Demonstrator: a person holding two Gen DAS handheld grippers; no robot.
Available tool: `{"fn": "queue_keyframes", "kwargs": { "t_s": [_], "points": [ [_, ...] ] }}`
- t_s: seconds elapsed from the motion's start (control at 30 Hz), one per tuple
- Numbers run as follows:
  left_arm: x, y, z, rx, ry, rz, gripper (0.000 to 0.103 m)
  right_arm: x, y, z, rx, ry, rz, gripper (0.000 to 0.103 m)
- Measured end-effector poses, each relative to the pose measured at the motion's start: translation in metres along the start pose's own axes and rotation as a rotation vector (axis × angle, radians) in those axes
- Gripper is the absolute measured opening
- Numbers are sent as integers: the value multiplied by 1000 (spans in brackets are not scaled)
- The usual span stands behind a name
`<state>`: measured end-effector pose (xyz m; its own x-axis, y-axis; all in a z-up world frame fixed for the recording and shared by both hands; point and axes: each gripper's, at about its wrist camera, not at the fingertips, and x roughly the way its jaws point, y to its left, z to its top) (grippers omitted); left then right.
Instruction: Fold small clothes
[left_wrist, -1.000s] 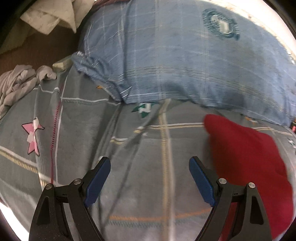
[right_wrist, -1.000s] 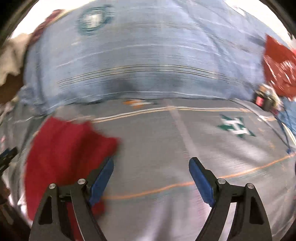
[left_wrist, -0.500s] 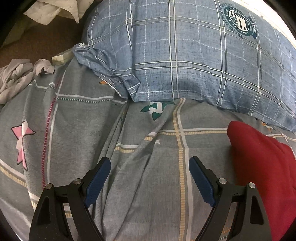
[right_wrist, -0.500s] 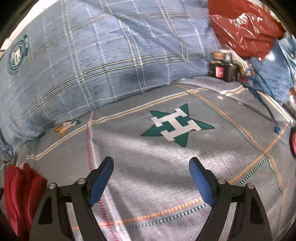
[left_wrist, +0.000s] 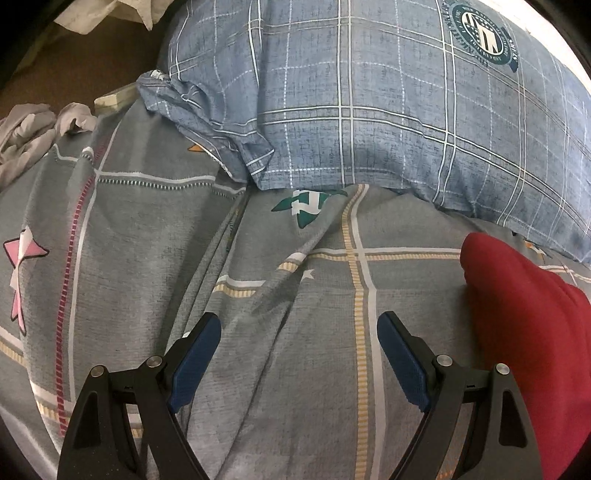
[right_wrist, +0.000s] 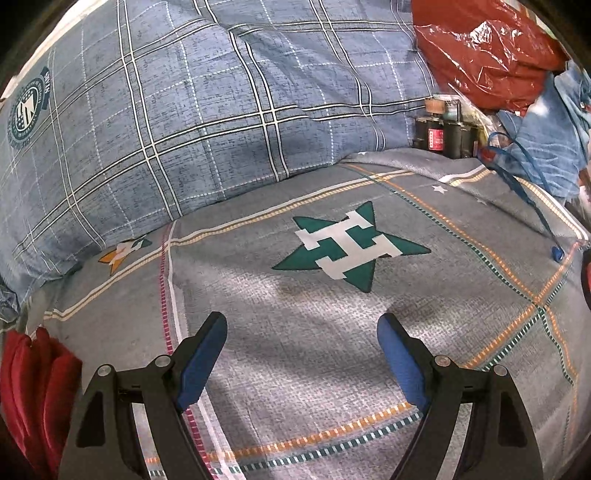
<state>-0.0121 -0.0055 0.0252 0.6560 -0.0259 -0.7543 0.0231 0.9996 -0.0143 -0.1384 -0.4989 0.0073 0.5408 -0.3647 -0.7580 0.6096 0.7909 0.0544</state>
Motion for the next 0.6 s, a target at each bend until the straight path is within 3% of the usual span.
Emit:
{"fn": "queue_keyframes", "kwargs": {
  "t_s": [0.2, 0.3, 0.47, 0.6],
  "points": [
    [-18, -9, 0, 13, -15, -16, 87, -11, 3, -1, 3, -23, 15, 85],
    [-39, -22, -1, 29, -31, -53, 87, -35, 20, -7, -1, -30, 104, 85],
    [-70, -54, -10, 92, -49, -91, 87, -92, 104, -35, -217, -45, 258, 86],
    [-91, -74, -22, 113, -58, -121, 87, -112, 165, -75, -329, 0, 391, 86]
  ]
}}
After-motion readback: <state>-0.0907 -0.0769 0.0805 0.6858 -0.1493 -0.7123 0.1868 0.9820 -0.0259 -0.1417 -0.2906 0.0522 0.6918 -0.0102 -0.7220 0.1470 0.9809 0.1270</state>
